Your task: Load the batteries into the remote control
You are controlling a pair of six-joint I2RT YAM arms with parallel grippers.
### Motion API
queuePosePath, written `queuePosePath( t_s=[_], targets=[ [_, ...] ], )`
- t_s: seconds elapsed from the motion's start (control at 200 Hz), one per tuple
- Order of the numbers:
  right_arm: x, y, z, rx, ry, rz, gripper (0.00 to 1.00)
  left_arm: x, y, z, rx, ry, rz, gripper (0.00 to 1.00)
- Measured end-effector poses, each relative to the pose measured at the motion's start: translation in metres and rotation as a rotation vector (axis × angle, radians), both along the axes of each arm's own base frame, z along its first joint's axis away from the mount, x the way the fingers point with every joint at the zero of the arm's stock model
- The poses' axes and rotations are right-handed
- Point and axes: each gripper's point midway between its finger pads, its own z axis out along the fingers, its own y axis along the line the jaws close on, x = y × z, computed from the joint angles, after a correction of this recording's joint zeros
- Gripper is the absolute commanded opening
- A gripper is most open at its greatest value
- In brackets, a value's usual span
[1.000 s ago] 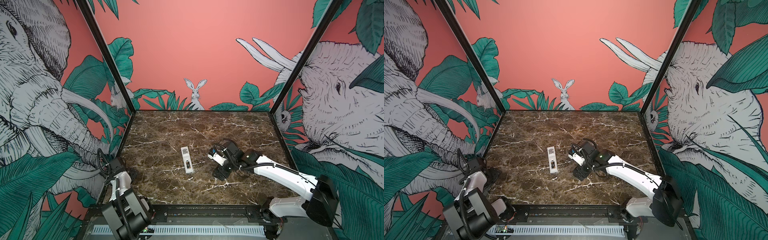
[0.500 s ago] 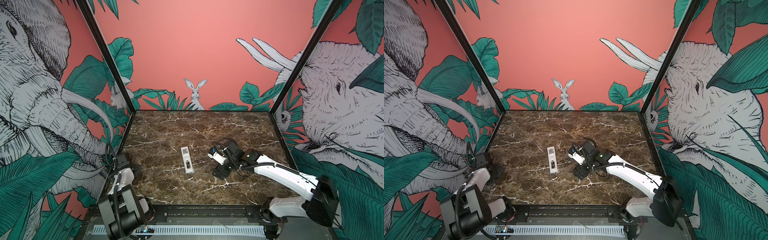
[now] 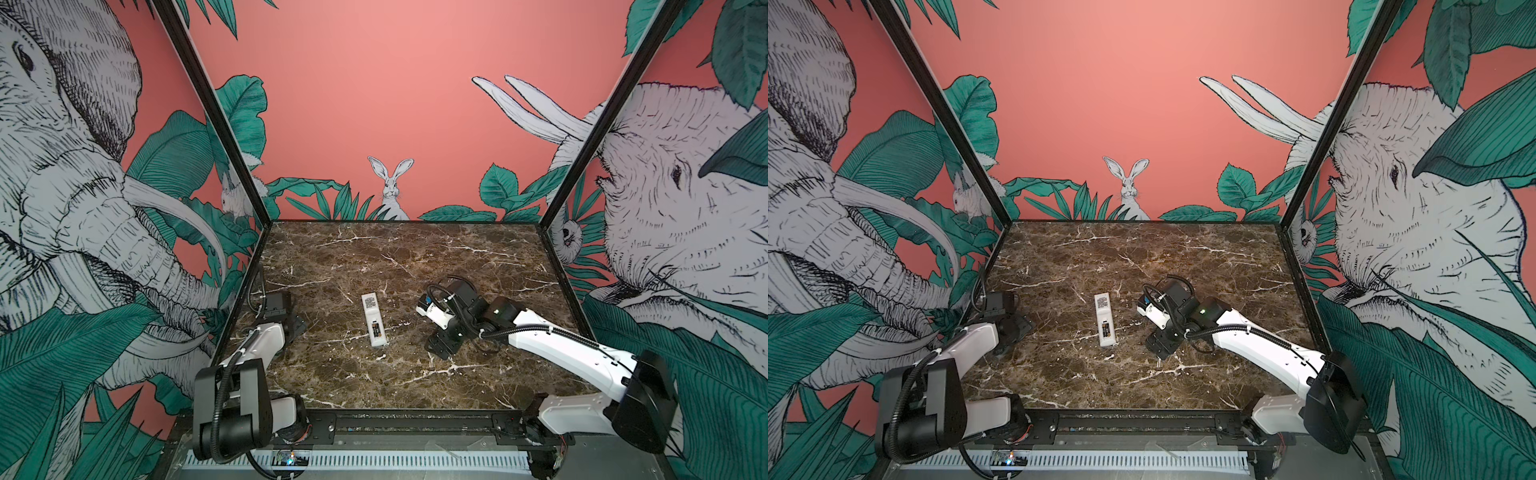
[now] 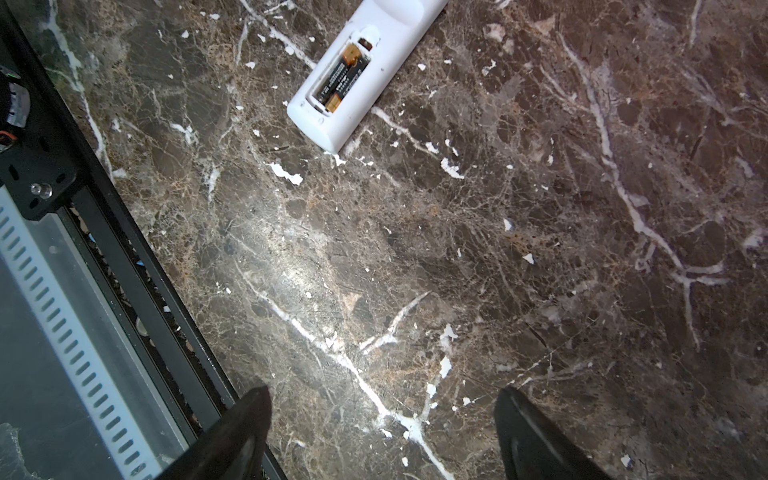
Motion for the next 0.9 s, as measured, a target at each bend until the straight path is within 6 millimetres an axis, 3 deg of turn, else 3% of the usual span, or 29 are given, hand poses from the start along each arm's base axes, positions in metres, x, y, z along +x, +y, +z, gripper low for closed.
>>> queuePosePath(
  t_s=[0.205, 0.43, 0.565, 0.72, 0.82, 0.9],
  targets=[
    [0.000, 0.000, 0.000, -0.001, -0.002, -0.001, 0.84, 0.011, -0.035, 0.000, -0.017, 0.008, -0.092, 0.86],
    [0.002, -0.001, 0.000, -0.005, -0.007, -0.007, 0.84, 0.049, -0.094, 0.004, -0.063, -0.023, -0.237, 0.87],
    [0.004, -0.001, 0.001, -0.002, -0.013, -0.010, 0.84, 0.068, -0.115, 0.012, -0.131, -0.057, -0.279, 0.87],
    [0.005, 0.004, 0.000, 0.015, -0.007, -0.002, 0.84, 0.079, -0.121, 0.035, -0.145, -0.109, -0.319, 0.90],
    [0.005, 0.013, -0.006, 0.022, 0.025, 0.015, 0.82, 0.089, -0.118, 0.066, -0.142, -0.169, -0.340, 0.92],
    [0.010, 0.026, -0.007, 0.036, 0.047, 0.038, 0.80, 0.092, -0.103, 0.092, -0.142, -0.219, -0.324, 0.93]
  ],
)
